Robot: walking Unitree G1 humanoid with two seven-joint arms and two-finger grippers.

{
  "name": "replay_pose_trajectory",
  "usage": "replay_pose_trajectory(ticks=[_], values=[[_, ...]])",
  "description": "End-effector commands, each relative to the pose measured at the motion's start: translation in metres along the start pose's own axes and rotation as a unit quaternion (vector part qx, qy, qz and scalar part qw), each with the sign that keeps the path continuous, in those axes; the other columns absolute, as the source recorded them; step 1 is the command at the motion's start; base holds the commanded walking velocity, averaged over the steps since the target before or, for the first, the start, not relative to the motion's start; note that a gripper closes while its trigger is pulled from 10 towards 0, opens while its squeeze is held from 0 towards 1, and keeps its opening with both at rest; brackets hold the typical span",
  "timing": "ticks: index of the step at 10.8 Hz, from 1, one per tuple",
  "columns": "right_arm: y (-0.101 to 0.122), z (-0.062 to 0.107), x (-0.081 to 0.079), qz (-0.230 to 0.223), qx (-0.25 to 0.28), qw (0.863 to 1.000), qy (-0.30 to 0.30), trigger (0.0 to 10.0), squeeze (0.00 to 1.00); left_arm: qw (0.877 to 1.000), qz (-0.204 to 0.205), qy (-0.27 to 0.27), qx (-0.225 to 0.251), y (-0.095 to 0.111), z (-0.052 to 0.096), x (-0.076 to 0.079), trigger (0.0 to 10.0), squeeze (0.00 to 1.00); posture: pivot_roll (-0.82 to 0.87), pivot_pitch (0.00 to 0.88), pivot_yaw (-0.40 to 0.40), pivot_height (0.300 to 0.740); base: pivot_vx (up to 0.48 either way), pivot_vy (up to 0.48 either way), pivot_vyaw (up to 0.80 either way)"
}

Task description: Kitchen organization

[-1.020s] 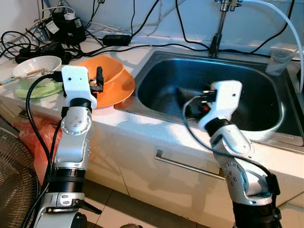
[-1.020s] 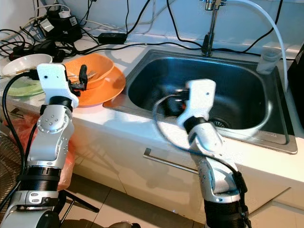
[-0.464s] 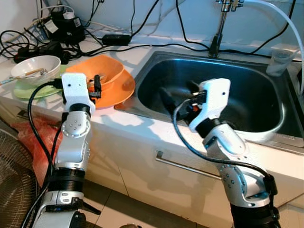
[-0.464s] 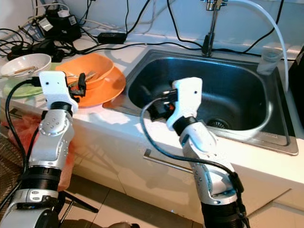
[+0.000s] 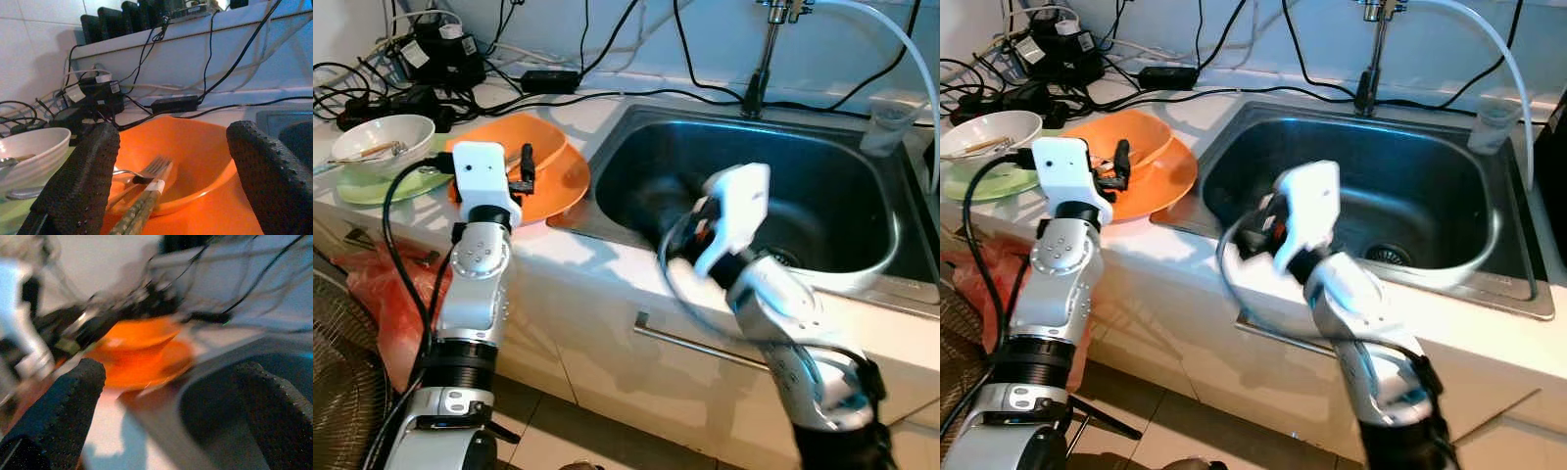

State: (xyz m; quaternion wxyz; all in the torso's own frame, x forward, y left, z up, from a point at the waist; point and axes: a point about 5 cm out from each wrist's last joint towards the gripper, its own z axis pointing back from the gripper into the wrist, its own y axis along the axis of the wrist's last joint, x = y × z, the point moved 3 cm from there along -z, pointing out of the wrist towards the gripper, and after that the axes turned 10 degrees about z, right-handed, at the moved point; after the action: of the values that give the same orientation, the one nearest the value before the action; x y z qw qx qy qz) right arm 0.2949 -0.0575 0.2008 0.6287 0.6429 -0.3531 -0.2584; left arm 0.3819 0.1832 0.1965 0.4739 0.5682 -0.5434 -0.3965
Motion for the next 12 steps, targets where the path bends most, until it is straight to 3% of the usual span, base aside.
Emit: replay_pose_trajectory(ticks=[1,8,12], values=[[0.000,0.001,-0.009,-0.001,-0.006,1.000,0.030,10.0,0.00,1.000,0.005,-0.004,-0.012,-0.004,0.000,0.000,10.0,0.00,0.05,0.000,0.047,0.740,0.000,0.000,0.00],[-0.010,0.010,-0.011,0.026,-0.038,0.998,0.054,10.0,0.00,0.999,0.017,-0.003,-0.044,-0.024,0.001,0.006,10.0,0.00,0.04,0.000,0.037,0.740,0.000,0.000,0.00],[-0.013,0.011,-0.013,0.030,-0.040,0.997,0.054,10.0,0.00,1.000,0.009,0.005,-0.013,-0.010,-0.005,0.000,10.0,0.00,0.04,0.000,0.035,0.740,0.000,0.000,0.00]])
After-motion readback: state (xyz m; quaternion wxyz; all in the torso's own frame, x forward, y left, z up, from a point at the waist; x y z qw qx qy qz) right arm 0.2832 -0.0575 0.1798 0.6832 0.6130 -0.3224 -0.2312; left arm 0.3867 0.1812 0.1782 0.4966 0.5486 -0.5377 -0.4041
